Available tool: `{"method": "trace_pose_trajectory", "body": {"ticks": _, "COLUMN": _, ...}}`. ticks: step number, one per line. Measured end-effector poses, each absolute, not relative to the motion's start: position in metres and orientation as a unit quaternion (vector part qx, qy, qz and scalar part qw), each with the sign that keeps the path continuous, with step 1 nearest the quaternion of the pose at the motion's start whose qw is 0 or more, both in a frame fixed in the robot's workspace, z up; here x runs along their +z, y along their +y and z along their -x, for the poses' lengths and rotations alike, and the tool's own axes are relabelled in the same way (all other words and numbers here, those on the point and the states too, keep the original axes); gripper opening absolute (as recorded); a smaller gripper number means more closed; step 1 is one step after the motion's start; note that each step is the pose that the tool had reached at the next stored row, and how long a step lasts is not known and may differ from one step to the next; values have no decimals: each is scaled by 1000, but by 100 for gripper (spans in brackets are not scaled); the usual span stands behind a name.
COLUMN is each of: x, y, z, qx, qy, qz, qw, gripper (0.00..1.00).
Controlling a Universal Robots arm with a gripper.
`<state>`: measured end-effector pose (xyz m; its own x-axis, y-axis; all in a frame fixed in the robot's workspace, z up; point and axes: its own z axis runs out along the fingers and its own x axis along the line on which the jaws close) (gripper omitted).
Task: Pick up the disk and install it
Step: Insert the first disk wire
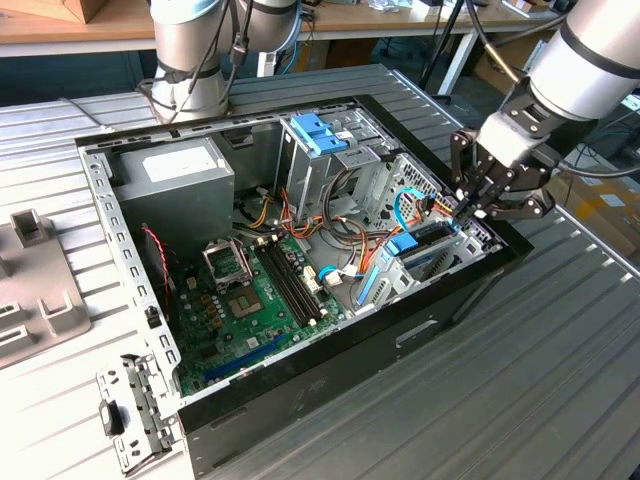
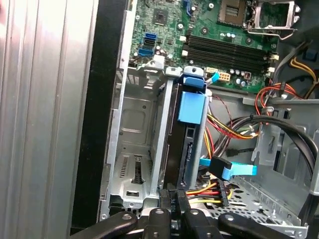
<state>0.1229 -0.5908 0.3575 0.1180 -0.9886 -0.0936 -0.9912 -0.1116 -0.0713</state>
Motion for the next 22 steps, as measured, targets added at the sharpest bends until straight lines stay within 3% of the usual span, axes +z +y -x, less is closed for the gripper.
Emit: {"method": "trace_pose_trajectory", "body": {"ticks": 22, "x": 355, "y": -590, "z": -109, "qx": 8, "qy": 706, "qz": 706, "qw": 58, "gripper": 17}}
